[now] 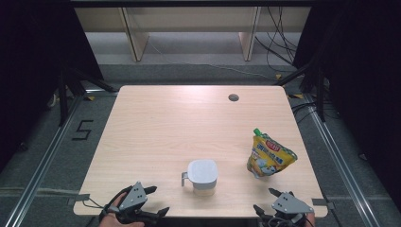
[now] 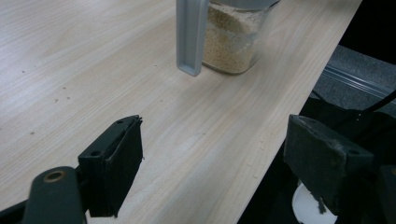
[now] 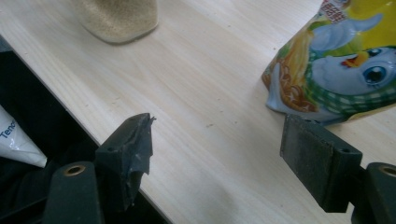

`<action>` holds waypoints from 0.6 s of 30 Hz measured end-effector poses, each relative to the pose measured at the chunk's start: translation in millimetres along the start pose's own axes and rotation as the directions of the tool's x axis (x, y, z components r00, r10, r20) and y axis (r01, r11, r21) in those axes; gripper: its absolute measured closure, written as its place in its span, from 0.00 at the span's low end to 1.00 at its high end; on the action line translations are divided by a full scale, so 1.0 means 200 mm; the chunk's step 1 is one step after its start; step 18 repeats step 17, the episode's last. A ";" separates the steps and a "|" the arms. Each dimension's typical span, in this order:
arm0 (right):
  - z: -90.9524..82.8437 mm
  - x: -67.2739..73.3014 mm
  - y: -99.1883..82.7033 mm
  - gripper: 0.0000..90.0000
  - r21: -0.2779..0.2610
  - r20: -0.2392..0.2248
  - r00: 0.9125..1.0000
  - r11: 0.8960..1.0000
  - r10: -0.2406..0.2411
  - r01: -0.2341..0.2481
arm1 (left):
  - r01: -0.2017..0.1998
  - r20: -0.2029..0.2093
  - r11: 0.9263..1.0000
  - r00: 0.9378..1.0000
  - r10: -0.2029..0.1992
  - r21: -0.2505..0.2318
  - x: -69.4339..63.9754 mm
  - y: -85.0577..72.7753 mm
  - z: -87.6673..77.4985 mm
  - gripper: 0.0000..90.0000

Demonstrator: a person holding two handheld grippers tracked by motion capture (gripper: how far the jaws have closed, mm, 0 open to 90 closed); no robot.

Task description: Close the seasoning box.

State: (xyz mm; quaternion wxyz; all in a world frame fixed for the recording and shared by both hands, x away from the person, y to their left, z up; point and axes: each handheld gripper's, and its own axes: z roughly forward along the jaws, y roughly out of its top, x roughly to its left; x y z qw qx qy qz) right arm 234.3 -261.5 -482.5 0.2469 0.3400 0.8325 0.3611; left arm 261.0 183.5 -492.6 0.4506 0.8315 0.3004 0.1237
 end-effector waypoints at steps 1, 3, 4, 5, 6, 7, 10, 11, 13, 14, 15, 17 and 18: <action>0.00 0.00 0.00 0.29 0.003 -0.005 1.000 1.000 0.001 -0.001 | 0.008 0.002 1.000 1.000 -0.008 0.006 0.00 0.00 0.00 0.21; 0.01 0.01 0.00 0.29 0.010 -0.008 1.000 1.000 -0.008 0.008 | 0.024 -0.006 1.000 1.000 -0.024 -0.006 0.01 0.00 0.00 0.21; 0.01 0.01 0.00 0.29 0.014 -0.013 1.000 1.000 -0.007 0.007 | -0.002 -0.018 1.000 1.000 0.002 0.011 0.02 0.00 0.00 0.21; 0.01 0.01 0.00 0.29 0.015 -0.014 1.000 1.000 -0.010 0.010 | 0.000 -0.016 1.000 1.000 0.000 0.010 0.02 0.00 0.00 0.21; 0.01 0.01 0.00 0.29 0.017 -0.015 1.000 1.000 -0.012 0.012 | 0.004 -0.012 1.000 1.000 -0.004 0.008 0.01 0.00 0.00 0.21; 0.02 0.01 0.00 0.29 0.020 -0.018 1.000 1.000 -0.010 0.011 | 0.002 -0.005 1.000 1.000 -0.002 0.007 0.01 0.00 0.00 0.21; 0.02 0.01 0.00 0.29 0.024 -0.020 1.000 1.000 -0.014 0.014 | 0.003 -0.010 1.000 1.000 -0.003 -0.002 0.01 0.00 0.01 0.21; 0.02 0.01 0.00 0.29 0.024 -0.021 1.000 1.000 -0.014 0.015 | 0.018 -0.007 1.000 1.000 -0.018 -0.001 0.01 0.00 0.01 0.21; 0.02 0.00 -0.01 0.29 0.024 -0.020 1.000 1.000 -0.009 0.010 | 0.014 -0.014 1.000 1.000 -0.014 -0.010 0.01 0.00 0.01 0.21; 0.02 0.00 -0.01 0.29 0.022 -0.020 1.000 1.000 -0.017 0.017 | 0.007 -0.015 1.000 1.000 -0.007 -0.008 0.02 0.00 0.01 0.21; 0.02 0.00 -0.01 0.29 0.020 -0.018 1.000 0.999 -0.024 0.024 | 0.023 -0.010 1.000 1.000 -0.024 -0.018 0.01 0.00 0.01 0.21; 0.02 0.00 -0.01 0.29 0.026 -0.020 1.000 1.000 -0.013 0.013 | 0.013 -0.014 1.000 1.000 -0.013 -0.001 0.02 0.00 0.01 0.21; 0.02 0.00 -0.01 0.29 0.026 -0.020 1.000 1.000 -0.013 0.013 | 0.013 -0.014 1.000 1.000 -0.013 -0.001 0.02 0.00 0.01 0.21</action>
